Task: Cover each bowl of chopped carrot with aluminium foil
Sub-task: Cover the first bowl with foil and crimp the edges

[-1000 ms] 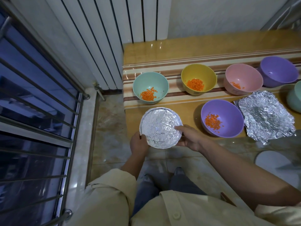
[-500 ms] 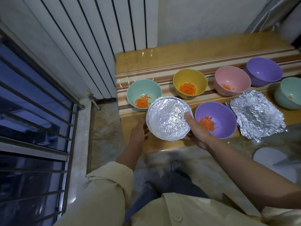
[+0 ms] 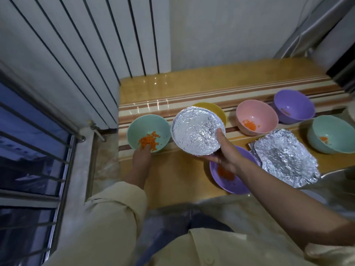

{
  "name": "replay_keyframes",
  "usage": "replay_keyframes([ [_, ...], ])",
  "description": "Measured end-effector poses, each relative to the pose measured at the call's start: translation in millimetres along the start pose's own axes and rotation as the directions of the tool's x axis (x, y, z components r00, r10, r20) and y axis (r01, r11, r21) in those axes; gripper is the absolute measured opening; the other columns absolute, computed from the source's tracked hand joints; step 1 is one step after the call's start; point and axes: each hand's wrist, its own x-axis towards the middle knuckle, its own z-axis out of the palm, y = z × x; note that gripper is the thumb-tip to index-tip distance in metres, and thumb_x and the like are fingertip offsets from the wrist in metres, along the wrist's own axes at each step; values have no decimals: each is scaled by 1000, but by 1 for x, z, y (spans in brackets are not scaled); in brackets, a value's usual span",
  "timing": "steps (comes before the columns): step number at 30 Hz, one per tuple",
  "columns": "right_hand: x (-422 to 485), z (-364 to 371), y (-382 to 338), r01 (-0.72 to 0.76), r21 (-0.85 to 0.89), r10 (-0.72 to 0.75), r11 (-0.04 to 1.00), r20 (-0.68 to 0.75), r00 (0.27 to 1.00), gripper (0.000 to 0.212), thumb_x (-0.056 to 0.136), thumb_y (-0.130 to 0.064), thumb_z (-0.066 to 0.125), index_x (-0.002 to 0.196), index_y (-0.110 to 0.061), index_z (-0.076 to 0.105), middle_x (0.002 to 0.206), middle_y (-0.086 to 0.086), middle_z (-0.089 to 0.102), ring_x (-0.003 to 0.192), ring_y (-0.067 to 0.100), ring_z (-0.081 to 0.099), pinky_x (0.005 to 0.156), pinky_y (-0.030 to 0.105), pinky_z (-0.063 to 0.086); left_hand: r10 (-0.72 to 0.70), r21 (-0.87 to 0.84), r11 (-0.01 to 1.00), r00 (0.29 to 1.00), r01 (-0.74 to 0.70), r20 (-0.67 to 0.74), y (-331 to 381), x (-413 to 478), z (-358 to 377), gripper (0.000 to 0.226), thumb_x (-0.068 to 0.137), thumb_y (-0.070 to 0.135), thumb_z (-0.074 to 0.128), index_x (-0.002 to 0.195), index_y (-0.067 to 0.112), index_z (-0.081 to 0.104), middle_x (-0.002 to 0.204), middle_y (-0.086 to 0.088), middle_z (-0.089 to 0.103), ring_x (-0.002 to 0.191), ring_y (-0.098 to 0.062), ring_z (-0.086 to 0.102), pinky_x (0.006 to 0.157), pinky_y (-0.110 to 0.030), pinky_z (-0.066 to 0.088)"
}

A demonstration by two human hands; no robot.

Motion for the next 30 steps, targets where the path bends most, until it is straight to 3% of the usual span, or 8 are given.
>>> replay_keyframes([
  [2,5,1,-3,4,0,-4,1000,5,1000,41,98,-54,34,115,-25,58,118,12,66,122,47,46,105,68,24,25,38,999,999,-23,-36,-1,3,0,41,100,29,53,125,-2,62,122,-29,62,116,-45,58,100,-56,49],
  [4,7,3,-6,7,6,-7,1000,2,1000,47,97,-55,35,126,-23,53,113,4,69,111,37,60,101,63,37,29,67,997,998,-25,-63,-4,2,-4,40,99,27,55,117,-8,65,114,-35,64,111,-49,60,90,-52,52],
  [6,9,6,-6,7,26,-7,1000,-1,1000,56,96,-56,36,138,-20,44,122,5,65,105,27,66,88,53,52,21,83,996,996,-14,-83,-6,-3,-13,38,97,25,59,108,-11,68,107,-38,65,105,-50,63,78,-45,50],
  [9,9,12,-2,0,36,0,999,-11,1000,60,96,-57,36,140,-18,42,119,8,63,88,20,71,63,36,59,21,165,986,996,-6,-89,-15,-12,-30,52,80,39,60,98,-8,72,96,-32,69,94,-44,68,84,-50,58],
  [14,1,30,8,-13,58,17,998,-63,998,51,98,-53,35,136,-21,43,124,6,62,98,22,68,67,35,59,81,431,899,996,-83,24,-26,-39,-59,23,91,14,63,101,-1,77,89,-21,73,86,-34,70,79,-47,58],
  [19,-11,44,27,-51,47,55,998,-69,996,50,98,-53,36,135,-20,44,109,1,65,93,18,67,70,36,60,103,572,808,990,-140,96,-44,-61,-78,28,93,7,61,118,9,73,122,-10,71,111,-28,65,96,-36,52],
  [26,-18,61,39,-71,38,74,997,-82,994,46,97,-54,38,128,-21,47,102,1,65,86,18,67,68,37,60,26,363,929,989,-77,143,-66,-69,-94,15,91,9,67,99,5,78,98,-15,75,87,-31,72,81,-46,61],
  [30,-17,67,34,-54,22,55,998,-52,997,46,97,-54,37,127,-21,46,102,0,66,83,16,69,68,36,60,203,403,899,978,-171,-40,-50,-70,-95,19,93,25,66,99,9,75,95,-8,74,89,-23,68,72,-29,48],
])
